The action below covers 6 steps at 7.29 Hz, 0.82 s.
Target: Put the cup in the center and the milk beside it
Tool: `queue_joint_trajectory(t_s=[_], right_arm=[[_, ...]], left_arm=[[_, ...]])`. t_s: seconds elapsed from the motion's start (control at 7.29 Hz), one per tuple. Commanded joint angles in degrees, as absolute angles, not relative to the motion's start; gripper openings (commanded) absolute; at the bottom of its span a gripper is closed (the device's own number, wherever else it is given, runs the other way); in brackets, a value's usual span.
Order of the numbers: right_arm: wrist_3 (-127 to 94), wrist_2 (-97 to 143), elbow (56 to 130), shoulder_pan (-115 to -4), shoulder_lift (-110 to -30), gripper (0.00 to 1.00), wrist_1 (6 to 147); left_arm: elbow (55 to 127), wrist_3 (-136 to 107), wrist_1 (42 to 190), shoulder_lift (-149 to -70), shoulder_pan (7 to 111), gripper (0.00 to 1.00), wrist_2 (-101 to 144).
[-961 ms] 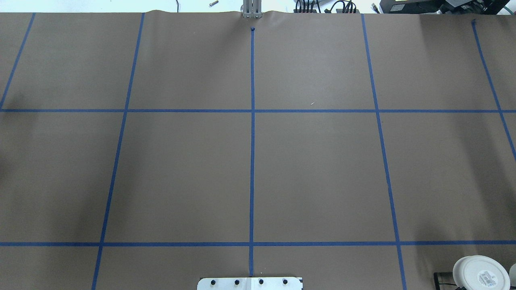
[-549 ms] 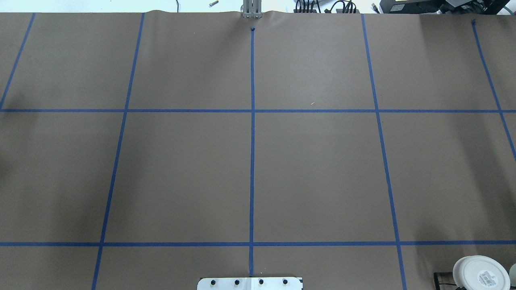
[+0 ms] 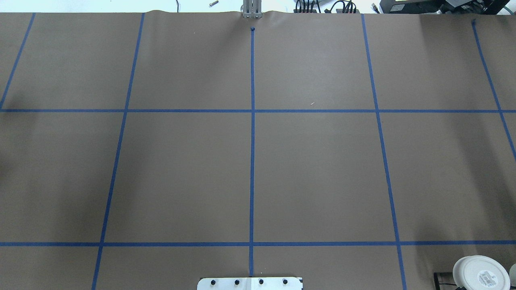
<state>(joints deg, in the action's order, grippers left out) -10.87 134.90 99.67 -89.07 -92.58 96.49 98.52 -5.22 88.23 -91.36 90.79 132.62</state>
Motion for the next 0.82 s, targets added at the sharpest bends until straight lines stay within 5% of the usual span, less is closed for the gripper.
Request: queue_joint_trajectory(t_s=[0.0, 0.69], right_arm=[[-10.38, 134.74, 99.23, -89.12, -92.72, 1.0, 96.42], [-2.71, 133.63, 94.16, -89.12, -92.01, 1.0, 91.37]], left_arm=[[96.42, -4.92, 90.6, -90.45, 90.88, 0.98, 132.45], [96.93, -5.8, 92.49, -89.56, 90.97, 0.98, 136.82]])
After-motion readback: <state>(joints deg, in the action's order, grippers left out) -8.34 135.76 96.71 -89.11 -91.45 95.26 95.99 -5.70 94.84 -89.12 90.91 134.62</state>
